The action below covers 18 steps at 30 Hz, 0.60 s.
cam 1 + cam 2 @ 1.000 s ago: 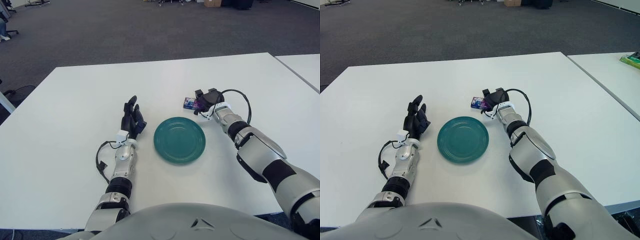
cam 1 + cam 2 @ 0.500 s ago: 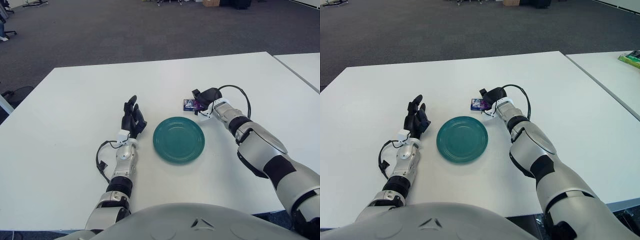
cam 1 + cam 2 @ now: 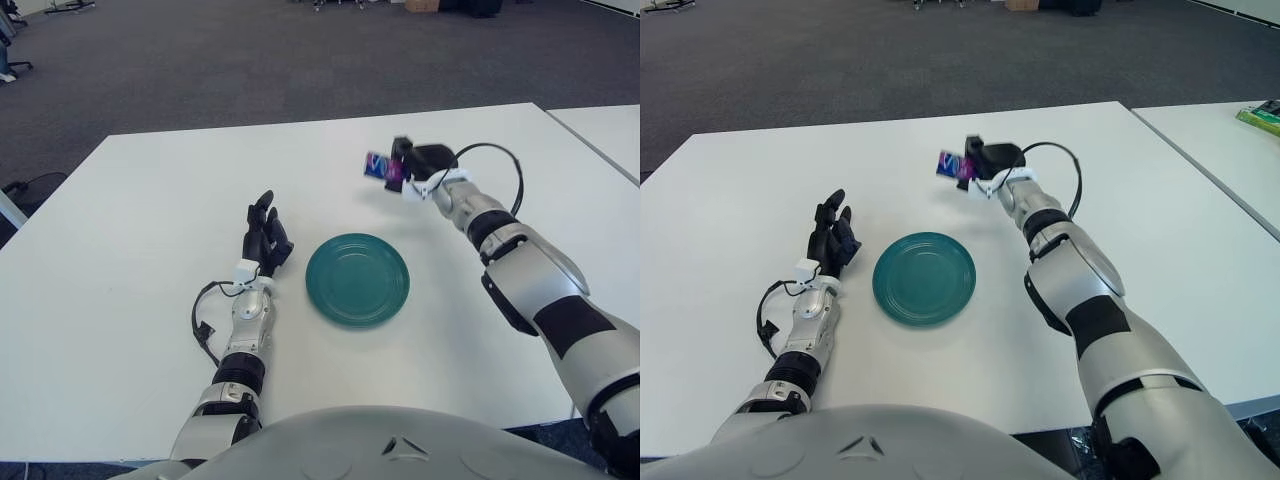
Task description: Put the gum into the plate.
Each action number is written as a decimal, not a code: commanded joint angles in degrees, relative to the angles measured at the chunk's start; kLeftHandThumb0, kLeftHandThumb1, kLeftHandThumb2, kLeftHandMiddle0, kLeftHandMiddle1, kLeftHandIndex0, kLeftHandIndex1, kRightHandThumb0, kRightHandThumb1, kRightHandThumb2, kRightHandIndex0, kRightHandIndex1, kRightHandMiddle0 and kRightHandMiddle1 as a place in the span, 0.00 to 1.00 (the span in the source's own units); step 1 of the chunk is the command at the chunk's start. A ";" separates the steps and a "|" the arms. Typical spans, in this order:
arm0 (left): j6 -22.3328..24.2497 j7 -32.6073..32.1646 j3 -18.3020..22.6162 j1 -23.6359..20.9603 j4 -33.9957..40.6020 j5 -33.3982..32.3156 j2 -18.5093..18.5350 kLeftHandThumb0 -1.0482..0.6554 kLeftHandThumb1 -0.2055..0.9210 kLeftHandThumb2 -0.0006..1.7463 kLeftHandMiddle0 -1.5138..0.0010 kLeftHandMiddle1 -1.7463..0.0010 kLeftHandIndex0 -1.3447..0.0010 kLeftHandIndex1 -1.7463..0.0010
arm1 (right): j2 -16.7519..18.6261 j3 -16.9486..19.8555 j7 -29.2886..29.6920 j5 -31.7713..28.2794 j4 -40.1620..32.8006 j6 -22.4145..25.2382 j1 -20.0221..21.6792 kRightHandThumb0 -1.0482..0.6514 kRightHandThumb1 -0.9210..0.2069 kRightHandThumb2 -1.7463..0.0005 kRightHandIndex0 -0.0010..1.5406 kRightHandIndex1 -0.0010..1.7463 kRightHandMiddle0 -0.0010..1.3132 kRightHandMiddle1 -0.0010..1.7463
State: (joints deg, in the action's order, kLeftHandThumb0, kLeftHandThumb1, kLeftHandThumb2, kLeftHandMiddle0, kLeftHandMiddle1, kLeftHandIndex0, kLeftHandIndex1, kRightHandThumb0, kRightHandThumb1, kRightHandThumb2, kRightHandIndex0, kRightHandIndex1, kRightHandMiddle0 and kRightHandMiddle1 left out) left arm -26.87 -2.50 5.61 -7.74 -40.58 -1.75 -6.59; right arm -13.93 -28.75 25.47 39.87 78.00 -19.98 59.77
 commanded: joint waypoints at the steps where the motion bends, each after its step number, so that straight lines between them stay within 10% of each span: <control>1: 1.33 0.17 0.09 4.93 -5.70 -1.58 -3.13 0.12 1.00 0.52 0.82 1.00 0.98 0.60 | 0.60 1.77 3.31 -1.55 -1.81 -2.81 1.06 0.32 0.00 0.65 0.61 1.00 0.53 1.00; 18: 0.18 0.50 0.44 5.19 -6.65 -1.80 -3.21 0.11 1.00 0.50 0.82 1.00 0.99 0.59 | 0.65 -3.75 7.86 3.35 -8.80 -15.24 -5.79 0.34 0.00 0.71 0.65 1.00 0.57 1.00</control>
State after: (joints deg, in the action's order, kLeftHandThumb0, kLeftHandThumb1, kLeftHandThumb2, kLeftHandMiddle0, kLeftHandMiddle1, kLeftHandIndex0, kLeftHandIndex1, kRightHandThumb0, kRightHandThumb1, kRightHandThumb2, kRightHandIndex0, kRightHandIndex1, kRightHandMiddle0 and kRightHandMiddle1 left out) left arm -27.35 -2.41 5.89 -8.25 -41.52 -1.79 -6.60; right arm -12.99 -29.91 34.28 40.67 70.36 -33.11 56.11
